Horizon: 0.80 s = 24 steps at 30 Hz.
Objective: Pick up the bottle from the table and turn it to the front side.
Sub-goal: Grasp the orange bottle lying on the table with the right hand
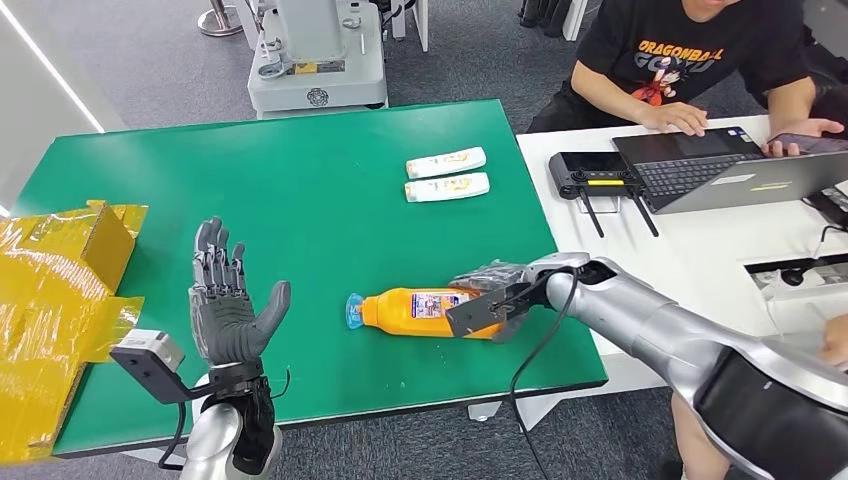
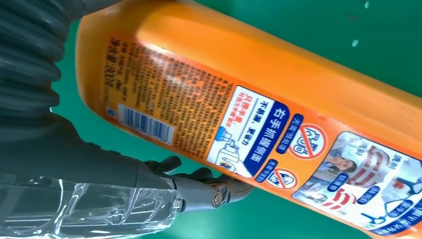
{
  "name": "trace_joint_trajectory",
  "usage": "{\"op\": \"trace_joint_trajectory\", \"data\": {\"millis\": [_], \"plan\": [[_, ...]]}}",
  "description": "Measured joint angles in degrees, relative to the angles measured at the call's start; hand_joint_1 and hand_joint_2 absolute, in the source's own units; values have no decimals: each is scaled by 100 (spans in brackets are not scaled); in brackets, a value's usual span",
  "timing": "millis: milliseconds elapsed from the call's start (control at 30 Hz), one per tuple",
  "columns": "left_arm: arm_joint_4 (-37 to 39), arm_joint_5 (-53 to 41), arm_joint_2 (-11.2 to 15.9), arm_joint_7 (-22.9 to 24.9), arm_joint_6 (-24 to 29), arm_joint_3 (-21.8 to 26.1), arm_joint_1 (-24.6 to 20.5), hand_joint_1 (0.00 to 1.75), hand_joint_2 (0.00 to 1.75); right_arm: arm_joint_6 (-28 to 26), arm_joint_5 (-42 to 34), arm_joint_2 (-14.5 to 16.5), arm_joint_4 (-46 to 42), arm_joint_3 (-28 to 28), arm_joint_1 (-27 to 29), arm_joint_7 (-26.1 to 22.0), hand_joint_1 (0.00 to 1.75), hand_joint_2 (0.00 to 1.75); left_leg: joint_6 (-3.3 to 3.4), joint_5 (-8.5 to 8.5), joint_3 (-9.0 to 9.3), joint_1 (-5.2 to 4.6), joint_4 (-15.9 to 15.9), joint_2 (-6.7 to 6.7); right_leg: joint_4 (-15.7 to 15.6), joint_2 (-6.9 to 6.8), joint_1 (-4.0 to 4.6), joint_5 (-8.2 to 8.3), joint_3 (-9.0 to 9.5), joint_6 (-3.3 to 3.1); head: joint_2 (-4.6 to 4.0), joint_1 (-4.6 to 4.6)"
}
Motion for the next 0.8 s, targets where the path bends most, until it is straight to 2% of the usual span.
{"op": "trace_joint_trajectory", "data": {"millis": [333, 367, 467, 500, 800], "plan": [[0, -4, -4, 3, 34, -32, 1, 0, 175, -689, 162, 311, 126, -107, 331, 8, 0, 175, 0, 0, 0, 1, -1, 1, 0, 1, 1, 0, -1, 0, 0, 0], [0, -5, -4, 12, 38, -36, 1, 0, 175, -727, 190, 349, 145, -126, 355, 4, 26, 175, 0, 0, 0, 2, -1, 1, 0, 1, 1, 0, 0, 0, 0, 0], [0, -9, -4, 42, 44, -38, 2, 0, 175, -768, 272, 428, 189, -187, 396, -25, 153, 175, 0, 0, 2, 2, -1, 4, 0, 4, 2, 0, 0, 0, 0, 0], [0, -9, -4, 47, 45, -39, 3, 0, 175, -755, 296, 443, 198, -204, 400, -43, 169, 175, 0, 0, 2, 2, -1, 5, 0, 5, 2, 0, 0, 0, 0, 0], [0, -9, -3, 54, 60, -39, 19, 0, 175, -883, 360, 486, 229, -375, 475, -131, 175, 175, -1, 1, 4, 2, -1, 7, 0, 8, 2, 3, 1, -4, 0, 0]]}}
